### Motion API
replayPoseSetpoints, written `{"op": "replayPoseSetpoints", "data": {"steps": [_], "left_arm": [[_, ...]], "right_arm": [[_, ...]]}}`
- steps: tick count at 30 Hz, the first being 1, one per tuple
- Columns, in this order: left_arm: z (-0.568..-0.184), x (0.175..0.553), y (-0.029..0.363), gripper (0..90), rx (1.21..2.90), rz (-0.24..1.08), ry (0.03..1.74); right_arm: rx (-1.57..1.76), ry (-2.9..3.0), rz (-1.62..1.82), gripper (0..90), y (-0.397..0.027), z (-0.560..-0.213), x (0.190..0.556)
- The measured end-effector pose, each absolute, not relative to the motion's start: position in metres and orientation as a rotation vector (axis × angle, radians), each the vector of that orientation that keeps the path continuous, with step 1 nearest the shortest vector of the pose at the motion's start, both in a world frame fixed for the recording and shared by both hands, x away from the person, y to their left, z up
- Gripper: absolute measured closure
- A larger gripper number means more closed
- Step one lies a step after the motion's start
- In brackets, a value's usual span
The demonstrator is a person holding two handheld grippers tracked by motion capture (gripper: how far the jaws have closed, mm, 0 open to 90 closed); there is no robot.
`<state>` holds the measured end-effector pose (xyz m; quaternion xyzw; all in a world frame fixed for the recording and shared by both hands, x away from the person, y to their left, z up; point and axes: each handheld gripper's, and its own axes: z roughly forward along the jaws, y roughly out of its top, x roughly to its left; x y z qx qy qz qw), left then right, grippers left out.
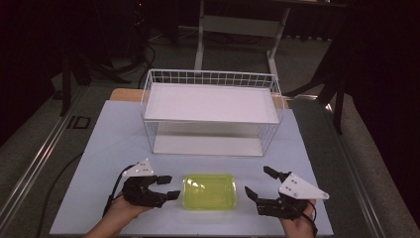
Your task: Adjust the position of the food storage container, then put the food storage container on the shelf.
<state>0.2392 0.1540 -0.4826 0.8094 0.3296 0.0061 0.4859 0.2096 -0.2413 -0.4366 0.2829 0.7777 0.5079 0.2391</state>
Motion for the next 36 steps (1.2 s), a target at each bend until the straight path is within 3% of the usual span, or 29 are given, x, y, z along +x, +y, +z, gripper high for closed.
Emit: {"op": "replayPoseSetpoints", "data": {"steps": [9,13,24,26,28,30,35,36], "left_arm": [[-0.496,0.247,0.14,31.9,1.962,-0.007,0.924],[-0.506,0.253,0.138,31.9,1.93,-0.08,0.983],[-0.513,0.253,0.136,31.4,1.879,-0.121,1.077],[-0.515,0.254,0.135,31.5,1.885,-0.147,1.094],[-0.517,0.256,0.134,33.1,1.897,-0.167,1.126],[-0.521,0.258,0.134,34.1,1.881,-0.201,1.16],[-0.525,0.258,0.129,46.3,1.871,-0.237,1.192],[-0.526,0.258,0.129,52.3,1.876,-0.241,1.197]], "right_arm": [[1.003,2.291,1.387,11.7,-0.235,-0.455,0.235],[1.13,2.298,1.338,11.4,-0.228,-0.463,0.245],[1.446,2.416,1.326,14.3,-0.219,-0.486,0.262],[1.481,2.447,1.318,16.3,-0.216,-0.492,0.265],[1.519,2.475,1.322,25.0,-0.215,-0.496,0.269],[1.571,2.496,1.329,26.3,-0.214,-0.5,0.272],[1.662,2.549,1.315,45.0,-0.209,-0.51,0.273],[1.677,2.557,1.315,52.5,-0.209,-0.511,0.273]]}}
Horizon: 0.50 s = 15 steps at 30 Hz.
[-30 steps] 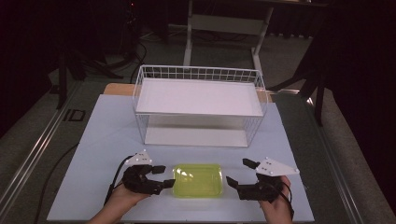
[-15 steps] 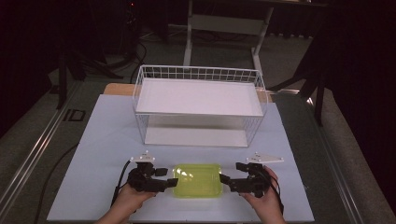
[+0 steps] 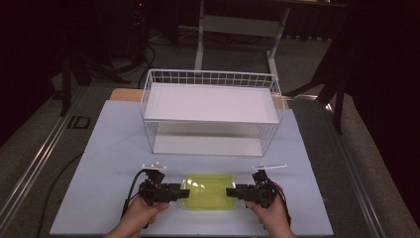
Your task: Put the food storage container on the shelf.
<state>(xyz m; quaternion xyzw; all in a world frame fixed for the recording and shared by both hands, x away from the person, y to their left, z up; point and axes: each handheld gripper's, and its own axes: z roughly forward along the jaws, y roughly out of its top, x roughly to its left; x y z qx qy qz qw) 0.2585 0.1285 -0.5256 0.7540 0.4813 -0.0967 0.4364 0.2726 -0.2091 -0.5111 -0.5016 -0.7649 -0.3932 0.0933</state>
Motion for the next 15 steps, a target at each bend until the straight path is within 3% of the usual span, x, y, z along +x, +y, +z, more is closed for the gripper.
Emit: {"op": "replayPoseSetpoints", "data": {"steps": [4,15], "left_arm": [[-0.5231,0.2574,0.1252,63.5,1.89,-0.24,1.166],[-0.519,0.2529,0.1219,70.1,1.885,-0.252,1.201]], "right_arm": [[-1.497,-2.216,-1.15,66.9,-0.211,-0.5149,0.272],[-1.493,-2.202,-1.179,73.3,-0.2142,-0.5126,0.2662]]}}
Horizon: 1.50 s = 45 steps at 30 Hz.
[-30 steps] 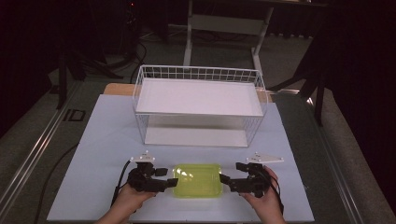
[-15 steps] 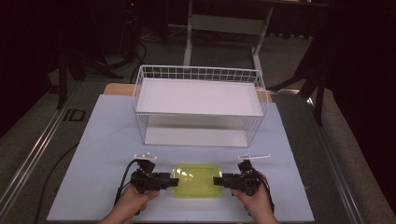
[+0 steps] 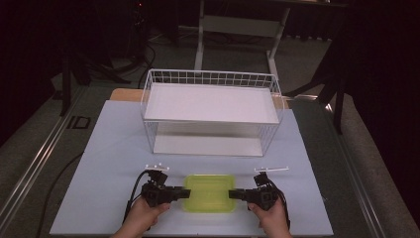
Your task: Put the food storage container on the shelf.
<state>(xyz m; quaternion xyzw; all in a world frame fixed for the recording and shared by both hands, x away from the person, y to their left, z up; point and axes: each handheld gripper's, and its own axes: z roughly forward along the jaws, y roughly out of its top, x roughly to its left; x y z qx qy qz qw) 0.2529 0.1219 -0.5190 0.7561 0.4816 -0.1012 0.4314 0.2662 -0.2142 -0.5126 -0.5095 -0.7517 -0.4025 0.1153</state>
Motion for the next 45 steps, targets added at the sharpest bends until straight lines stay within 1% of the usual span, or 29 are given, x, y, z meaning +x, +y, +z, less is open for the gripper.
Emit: {"op": "replayPoseSetpoints", "data": {"steps": [9,13,17,22,29,35,40,45], "left_arm": [[-0.515,0.244,0.119,73.0,1.891,-0.224,1.215],[-0.512,0.237,0.117,73.9,1.892,-0.183,1.217],[-0.509,0.234,0.116,76.3,1.881,-0.191,1.242],[-0.503,0.235,0.116,79.9,1.874,-0.165,1.248],[-0.497,0.241,0.118,80.4,1.847,-0.168,1.267],[-0.484,0.252,0.122,80.7,1.798,-0.129,1.261],[-0.472,0.263,0.123,81.1,1.764,-0.067,1.243],[-0.47,0.276,0.122,81.2,1.738,-0.028,1.242]], "right_arm": [[-1.51,-2.192,-1.194,76.0,-0.213,-0.508,0.256],[-1.515,-2.195,-1.191,77.1,-0.213,-0.507,0.253],[-1.523,-2.195,-1.175,78.2,-0.213,-0.505,0.25],[-1.522,-2.218,-1.185,79.8,-0.213,-0.5,0.249],[-1.526,-2.215,-1.217,79.9,-0.212,-0.496,0.257],[-1.537,-2.226,-1.303,79.8,-0.209,-0.483,0.269],[-1.538,-2.245,-1.376,79.7,-0.206,-0.473,0.283],[-1.561,-2.245,-1.423,79.6,-0.204,-0.469,0.296]]}}
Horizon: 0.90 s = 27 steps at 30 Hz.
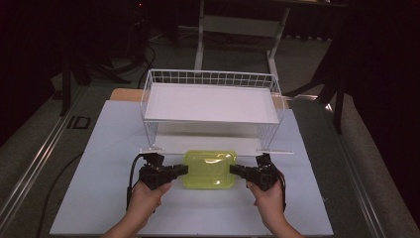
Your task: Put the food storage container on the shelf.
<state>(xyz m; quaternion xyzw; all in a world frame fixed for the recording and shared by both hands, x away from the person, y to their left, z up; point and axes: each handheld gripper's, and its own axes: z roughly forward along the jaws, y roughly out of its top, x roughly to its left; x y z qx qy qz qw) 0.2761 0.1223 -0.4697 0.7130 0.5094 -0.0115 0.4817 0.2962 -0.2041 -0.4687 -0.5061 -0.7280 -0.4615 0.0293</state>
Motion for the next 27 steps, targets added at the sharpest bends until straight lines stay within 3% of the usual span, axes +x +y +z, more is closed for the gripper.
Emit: {"op": "replayPoseSetpoints", "data": {"steps": [14,27], "left_arm": [[-0.473,0.317,0.114,81.2,1.701,0.102,1.249],[-0.493,0.353,0.113,80.9,1.683,0.124,1.338]], "right_arm": [[-1.664,-2.246,-1.472,77.8,-0.198,-0.472,0.343],[-1.778,-2.221,-1.473,77.3,-0.187,-0.487,0.374]]}}
